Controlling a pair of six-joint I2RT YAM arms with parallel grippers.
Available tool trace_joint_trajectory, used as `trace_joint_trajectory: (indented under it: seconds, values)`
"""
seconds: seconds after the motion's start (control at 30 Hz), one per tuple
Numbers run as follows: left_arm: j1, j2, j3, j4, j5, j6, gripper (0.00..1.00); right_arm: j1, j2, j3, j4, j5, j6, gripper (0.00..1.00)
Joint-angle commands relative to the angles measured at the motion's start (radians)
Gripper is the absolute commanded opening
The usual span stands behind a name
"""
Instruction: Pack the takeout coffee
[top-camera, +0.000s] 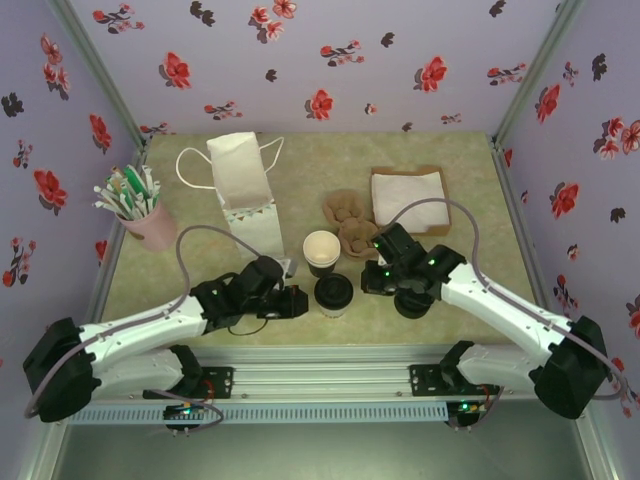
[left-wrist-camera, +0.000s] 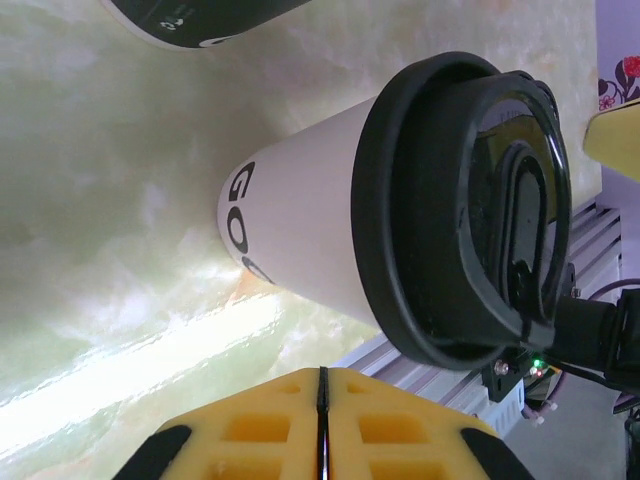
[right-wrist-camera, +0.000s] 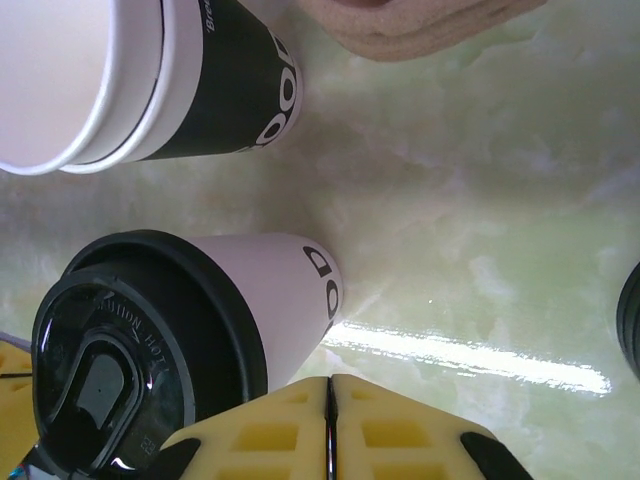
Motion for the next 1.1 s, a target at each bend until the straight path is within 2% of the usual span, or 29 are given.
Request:
trace_joint_trajectory:
  seconds: [0.0, 0.33, 0.57, 1.07]
  values:
    - [0.029, -0.038, 0.055, -0.083, -0.022, 0.037, 0.09, -0.008, -0.027, -0.032, 0.050, -0.046, 0.033, 0.08]
    - [0.115, -0.017, 0.105, 0.029, 0.133, 0.037, 0.10, -0.004, -0.052, -0.079, 0.124, -0.114, 0.066, 0.02]
    - [0.132, 0.026, 0.092, 0.097, 0.185, 0.024, 0.08, 0.013, -0.035, -0.083, 0.135, -0.124, 0.066, 0.00]
    - [0.136, 0.062, 0.050, 0.115, 0.178, 0.024, 0.03, 0.045, -0.009, -0.084, 0.154, -0.119, 0.073, 0.00]
